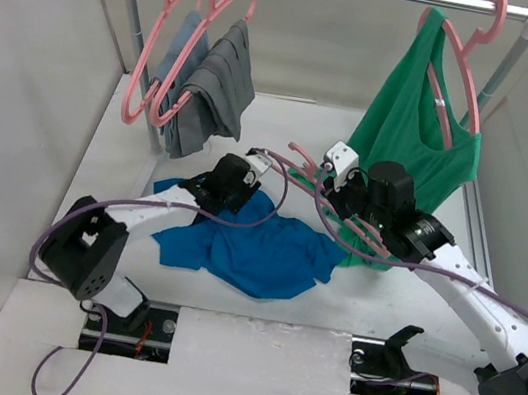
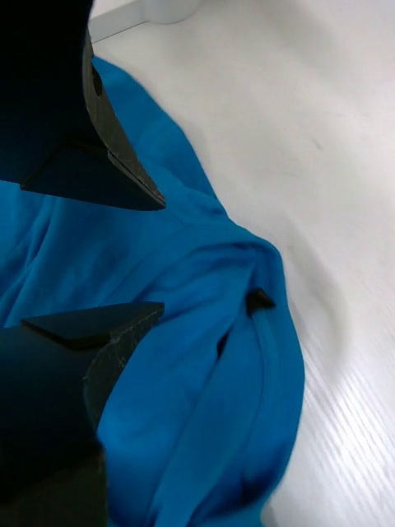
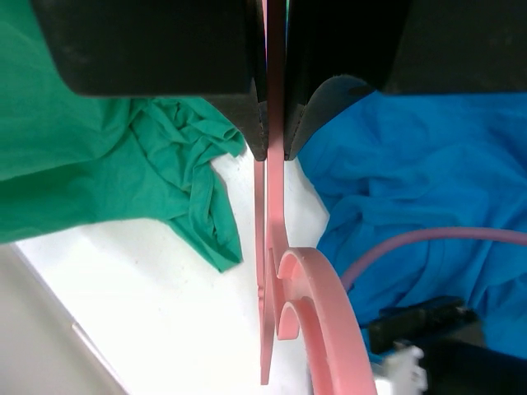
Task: Place the t-shirt on the hanger
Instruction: Place tshirt on hanger
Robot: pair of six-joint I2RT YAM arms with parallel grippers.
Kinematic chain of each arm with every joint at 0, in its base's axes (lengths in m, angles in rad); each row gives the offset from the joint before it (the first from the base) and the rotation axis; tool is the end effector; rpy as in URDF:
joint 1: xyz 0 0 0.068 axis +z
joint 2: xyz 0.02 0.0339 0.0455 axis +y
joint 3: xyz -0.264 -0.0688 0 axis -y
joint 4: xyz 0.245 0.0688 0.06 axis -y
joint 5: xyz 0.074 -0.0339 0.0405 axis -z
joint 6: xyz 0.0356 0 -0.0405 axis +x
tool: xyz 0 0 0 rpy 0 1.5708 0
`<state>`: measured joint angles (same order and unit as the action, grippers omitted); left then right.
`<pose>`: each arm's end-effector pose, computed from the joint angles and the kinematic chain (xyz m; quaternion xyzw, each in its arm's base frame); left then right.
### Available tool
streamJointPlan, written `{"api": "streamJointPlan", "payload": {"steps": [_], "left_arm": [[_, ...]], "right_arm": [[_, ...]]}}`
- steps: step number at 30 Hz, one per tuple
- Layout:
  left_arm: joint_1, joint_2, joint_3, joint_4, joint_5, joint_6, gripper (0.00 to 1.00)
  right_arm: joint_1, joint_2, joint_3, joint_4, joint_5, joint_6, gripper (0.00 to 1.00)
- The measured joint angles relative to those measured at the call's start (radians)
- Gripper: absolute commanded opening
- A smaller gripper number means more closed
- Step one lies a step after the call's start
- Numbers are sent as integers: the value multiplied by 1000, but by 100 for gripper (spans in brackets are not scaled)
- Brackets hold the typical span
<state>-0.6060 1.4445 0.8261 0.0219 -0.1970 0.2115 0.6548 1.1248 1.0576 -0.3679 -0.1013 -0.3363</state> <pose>0.2598 -0.1716 0.2211 0.3073 0.8252 -0.0061 0.4738 0.1991 0.1574 0.3490 -0.4243 0.7277 0.1273 0.5236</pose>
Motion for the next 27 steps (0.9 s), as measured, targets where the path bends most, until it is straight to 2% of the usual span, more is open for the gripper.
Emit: {"api": "streamJointPlan", "payload": {"steps": [6, 12, 14, 16, 17, 18, 23, 27], "left_arm": [[20, 172, 63, 11, -96, -55, 44], [66, 256, 82, 24, -161, -69, 41], [81, 264, 82, 31, -163, -67, 35], [87, 265, 82, 38, -156, -62, 11], [87, 265, 87, 35, -147, -59, 3], [86, 265, 92, 31, -137, -56, 0], [72, 251, 117, -14, -66, -48, 0], [49, 181, 117, -87, 21, -35, 0]], "right_arm": [[-18, 34, 14, 28, -32, -26, 0], [-39, 57, 26, 26, -42, -53, 0], [-40, 54, 26, 26, -48, -55, 0], [-42, 53, 26, 27, -53, -58, 0], [-44, 53, 26, 27, -56, -60, 0], [-45, 53, 26, 27, -58, -60, 0], [-50, 53, 26, 23, -79, -69, 0], [-68, 51, 29, -10, -135, -79, 0]]}}
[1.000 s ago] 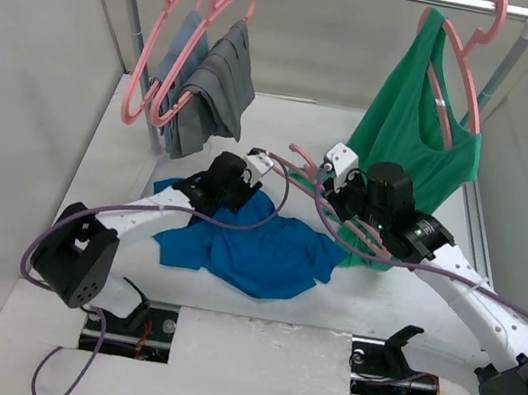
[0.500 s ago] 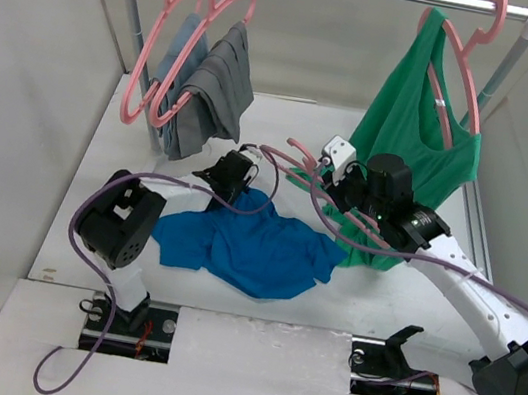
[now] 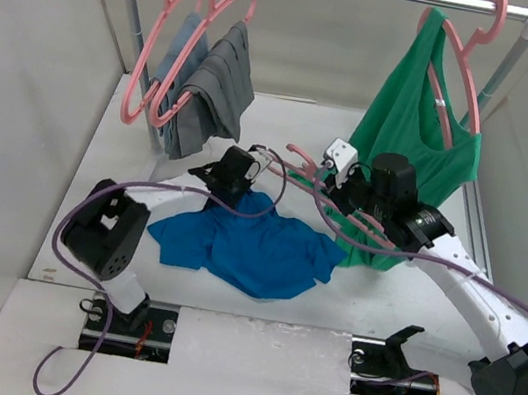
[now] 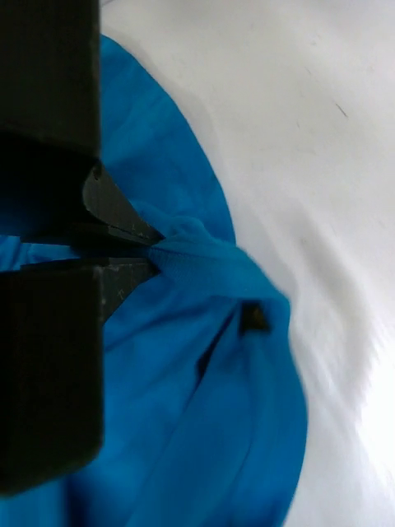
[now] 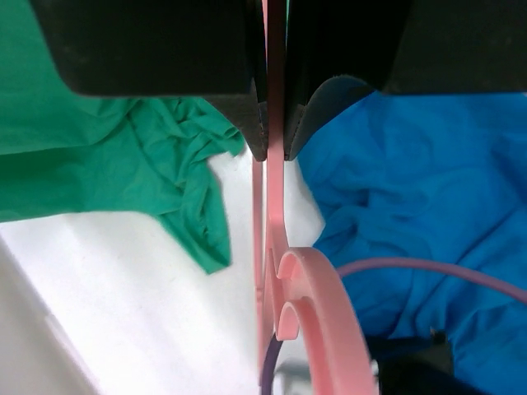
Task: Place the t-shirt on the hanger
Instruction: Place tshirt on hanger
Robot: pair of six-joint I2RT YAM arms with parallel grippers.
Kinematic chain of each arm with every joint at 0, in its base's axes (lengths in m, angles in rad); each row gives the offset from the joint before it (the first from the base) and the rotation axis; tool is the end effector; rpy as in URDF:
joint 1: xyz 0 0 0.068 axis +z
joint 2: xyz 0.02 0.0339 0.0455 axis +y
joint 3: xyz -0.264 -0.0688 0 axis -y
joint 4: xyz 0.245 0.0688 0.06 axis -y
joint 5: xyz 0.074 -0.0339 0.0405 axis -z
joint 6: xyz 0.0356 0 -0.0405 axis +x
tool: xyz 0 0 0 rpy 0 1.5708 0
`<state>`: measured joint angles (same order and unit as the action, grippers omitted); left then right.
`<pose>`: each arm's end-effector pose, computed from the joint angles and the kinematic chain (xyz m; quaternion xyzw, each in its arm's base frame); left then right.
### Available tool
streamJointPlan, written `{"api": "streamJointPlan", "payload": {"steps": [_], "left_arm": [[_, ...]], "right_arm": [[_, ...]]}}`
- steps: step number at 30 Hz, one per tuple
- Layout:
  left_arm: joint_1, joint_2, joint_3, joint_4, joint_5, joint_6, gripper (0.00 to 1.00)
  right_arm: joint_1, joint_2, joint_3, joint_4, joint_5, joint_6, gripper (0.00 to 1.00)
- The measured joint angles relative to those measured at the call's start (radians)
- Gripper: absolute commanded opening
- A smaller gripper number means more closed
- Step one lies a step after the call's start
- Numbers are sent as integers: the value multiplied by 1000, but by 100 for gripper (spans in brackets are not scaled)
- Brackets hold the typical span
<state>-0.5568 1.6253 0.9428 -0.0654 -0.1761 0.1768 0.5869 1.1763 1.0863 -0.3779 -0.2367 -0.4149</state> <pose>0.2939 -0.1756 0.1950 0.2946 0.8649 0.0039 0.4064 0.2159 0.1536 0.3460 -0.4604 0.7122 0.1449 0.5097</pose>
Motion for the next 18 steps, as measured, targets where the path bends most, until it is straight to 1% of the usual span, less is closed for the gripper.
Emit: {"api": "streamJointPlan", "payload": {"steps": [4, 8, 13, 15, 18], "left_arm": [[-11, -125, 0, -54, 106, -17, 0], [-11, -219, 0, -79, 167, -48, 0], [-11, -237, 0, -105, 192, -68, 0], [-11, -240, 0, -120, 201, -71, 0], [-12, -257, 0, -147, 214, -70, 0]], "right_arm": [[-11, -37, 0, -97, -53, 0, 0], [-12, -138, -1, -201, -105, 6, 0], [-10, -276, -24, -246, -188, 57, 0], [0, -322, -45, -245, -194, 89, 0], [23, -343, -66, -242, -189, 131, 0]]}}
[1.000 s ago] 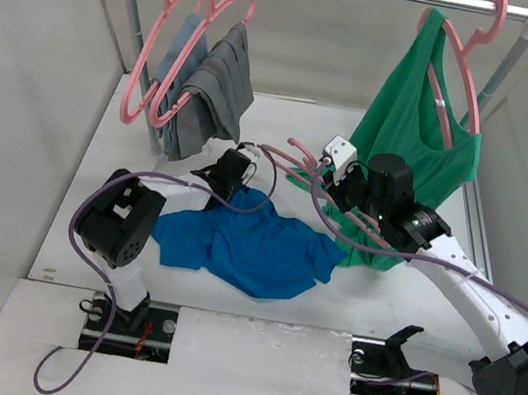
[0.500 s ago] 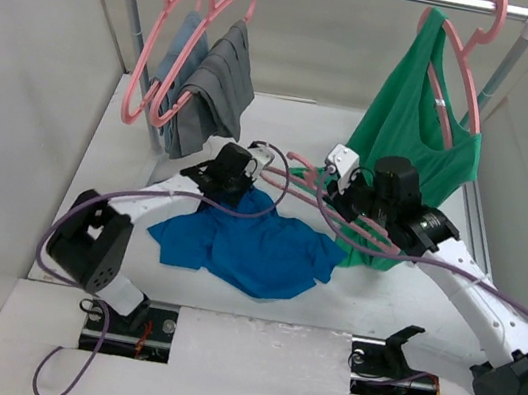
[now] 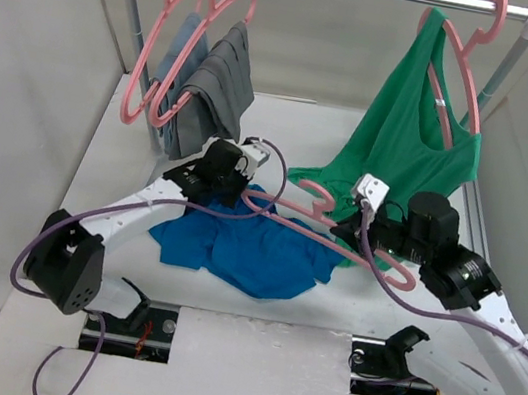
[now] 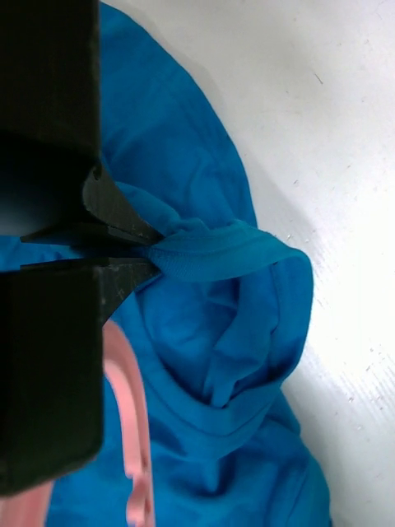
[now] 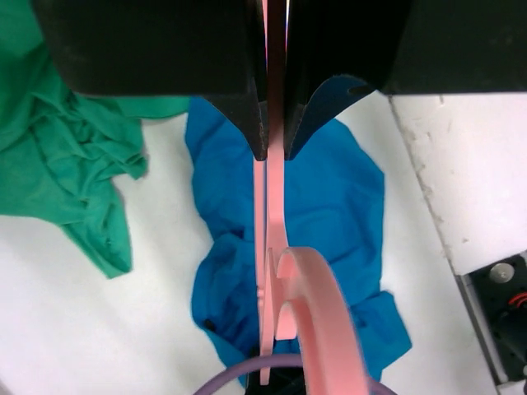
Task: Place the t-shirt on the hanger
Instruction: Place tshirt on hanger
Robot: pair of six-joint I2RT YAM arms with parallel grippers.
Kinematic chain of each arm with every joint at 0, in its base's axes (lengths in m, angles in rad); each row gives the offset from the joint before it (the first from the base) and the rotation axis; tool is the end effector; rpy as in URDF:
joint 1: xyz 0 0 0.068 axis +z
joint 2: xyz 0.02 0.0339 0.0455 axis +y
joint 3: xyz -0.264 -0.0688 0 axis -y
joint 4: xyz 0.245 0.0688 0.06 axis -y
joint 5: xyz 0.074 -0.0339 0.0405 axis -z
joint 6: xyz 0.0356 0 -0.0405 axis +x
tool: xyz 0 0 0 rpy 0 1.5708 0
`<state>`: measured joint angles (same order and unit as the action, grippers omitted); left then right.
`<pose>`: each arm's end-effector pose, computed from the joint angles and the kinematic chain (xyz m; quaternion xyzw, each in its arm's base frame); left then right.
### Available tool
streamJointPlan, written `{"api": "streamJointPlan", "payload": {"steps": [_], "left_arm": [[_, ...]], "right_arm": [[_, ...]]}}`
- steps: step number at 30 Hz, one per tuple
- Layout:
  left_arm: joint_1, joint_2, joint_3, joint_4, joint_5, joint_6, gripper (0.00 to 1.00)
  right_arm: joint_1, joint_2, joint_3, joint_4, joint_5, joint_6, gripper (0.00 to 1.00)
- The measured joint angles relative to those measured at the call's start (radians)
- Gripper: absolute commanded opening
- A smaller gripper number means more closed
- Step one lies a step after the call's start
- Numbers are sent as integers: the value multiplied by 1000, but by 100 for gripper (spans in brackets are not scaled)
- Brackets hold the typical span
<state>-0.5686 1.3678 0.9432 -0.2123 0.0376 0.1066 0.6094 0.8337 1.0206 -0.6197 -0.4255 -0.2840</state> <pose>0.2545 -0.1642 0.2607 0.3037 0.8396 -0.1194 0.4343 0.1300 0.1086 0.3688 -0.4583 0.6935 0.2608 0.4909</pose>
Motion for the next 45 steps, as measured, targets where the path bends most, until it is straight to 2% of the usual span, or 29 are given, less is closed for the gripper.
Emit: {"api": "streamJointPlan", "payload": {"steps": [10, 15, 21, 28, 37, 40, 43, 44, 45], "left_arm": [[-22, -138, 24, -60, -10, 24, 0], [-62, -165, 24, -88, -15, 51, 0], [-139, -182, 71, -142, 20, 104, 0], [-151, -183, 196, -206, 72, 156, 0], [-225, -201, 255, -269, 166, 248, 0], [-242, -219, 258, -282, 212, 273, 6], [-244, -235, 258, -300, 266, 311, 22], [-244, -242, 258, -315, 289, 330, 31], [-244, -249, 257, -323, 297, 342, 31]], "right_arm": [[104, 116, -34, 56, 68, 56, 0], [111, 109, -58, 97, 124, 57, 0], [120, 75, -144, 272, 107, 98, 0], [125, 1, -282, 454, 88, 122, 0], [132, 26, -367, 643, 13, 124, 0], [132, 37, -385, 704, -11, 125, 0], [134, 37, -429, 787, -40, 133, 0], [134, 36, -453, 824, -50, 139, 0], [133, 37, -476, 858, -56, 146, 0]]}}
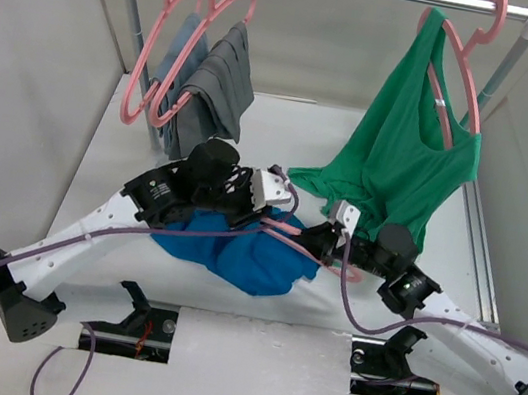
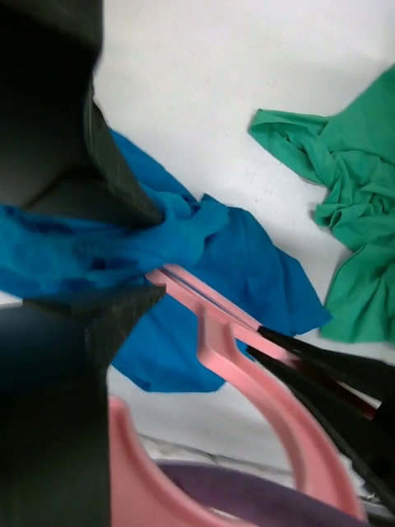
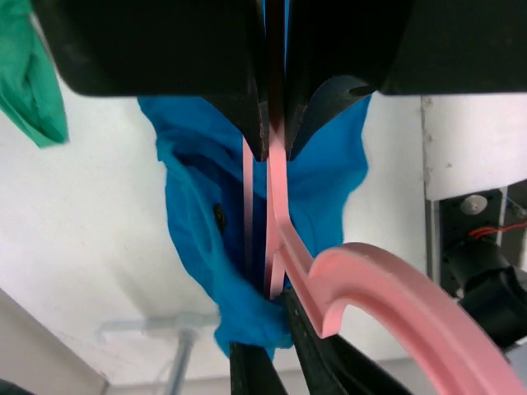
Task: Place the t-shirt on the hanger
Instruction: Place tshirt on hanger
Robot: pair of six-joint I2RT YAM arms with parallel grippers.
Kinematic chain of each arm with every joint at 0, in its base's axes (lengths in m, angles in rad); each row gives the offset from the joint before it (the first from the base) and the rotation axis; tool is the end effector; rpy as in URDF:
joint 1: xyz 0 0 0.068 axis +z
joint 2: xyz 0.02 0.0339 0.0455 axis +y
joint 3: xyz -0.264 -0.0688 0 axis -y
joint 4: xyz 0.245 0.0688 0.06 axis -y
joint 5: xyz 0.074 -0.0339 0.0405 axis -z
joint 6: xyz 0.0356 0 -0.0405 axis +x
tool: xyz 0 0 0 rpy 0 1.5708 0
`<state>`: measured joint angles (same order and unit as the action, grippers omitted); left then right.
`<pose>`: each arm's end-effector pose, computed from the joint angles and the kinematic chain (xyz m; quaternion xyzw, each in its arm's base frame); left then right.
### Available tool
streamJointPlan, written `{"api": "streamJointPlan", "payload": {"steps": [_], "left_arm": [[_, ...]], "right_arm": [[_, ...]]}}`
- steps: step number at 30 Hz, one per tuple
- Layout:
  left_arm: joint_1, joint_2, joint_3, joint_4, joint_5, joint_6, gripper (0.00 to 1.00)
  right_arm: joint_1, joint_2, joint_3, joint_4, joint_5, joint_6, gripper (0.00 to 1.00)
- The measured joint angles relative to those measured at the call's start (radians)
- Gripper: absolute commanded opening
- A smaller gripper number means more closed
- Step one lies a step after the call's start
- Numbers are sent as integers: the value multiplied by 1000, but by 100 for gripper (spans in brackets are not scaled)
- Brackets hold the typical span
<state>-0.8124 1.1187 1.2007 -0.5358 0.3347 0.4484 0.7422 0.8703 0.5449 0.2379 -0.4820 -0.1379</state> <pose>0.1570 -0.1828 0.3837 0.5642 0.6234 -0.2335 0.4883 0.1409 0.1516 0.2846 -0.4509 0.5792 0.3632 0.5739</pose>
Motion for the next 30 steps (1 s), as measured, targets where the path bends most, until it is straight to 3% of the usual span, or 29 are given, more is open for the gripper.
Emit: {"api": "streamJointPlan", "payload": {"steps": [5, 7, 11, 13, 19, 22, 25, 27, 30], "left_arm": [[-5, -56, -39, -52, 45, 85, 59], [-7, -84, -52, -73, 56, 121, 64], [-13, -147, -79, -90, -5, 190, 85], [-13, -172, -89, -80, -55, 220, 100], [-13, -198, -131, -24, -138, 277, 99], [-13, -188, -148, 7, -161, 278, 86], [-13, -166, -151, 32, -178, 288, 86], [-13, -157, -151, 32, -179, 295, 93], [-13, -162, -151, 31, -165, 304, 96]], "right_arm": [[-2, -4, -148, 247, -60, 31, 0], [-3, -4, -185, 317, -66, 40, 0], [-2, -5, -214, 416, -88, 41, 0], [-2, -4, -216, 443, -95, 41, 0], [-2, 13, -218, 468, -108, 38, 0], [-3, 16, -218, 449, -114, 33, 0], [-10, 16, -218, 422, -115, 28, 0], [-15, 10, -217, 388, -106, 23, 0], [-17, -13, -201, 329, -80, 20, 0]]}}
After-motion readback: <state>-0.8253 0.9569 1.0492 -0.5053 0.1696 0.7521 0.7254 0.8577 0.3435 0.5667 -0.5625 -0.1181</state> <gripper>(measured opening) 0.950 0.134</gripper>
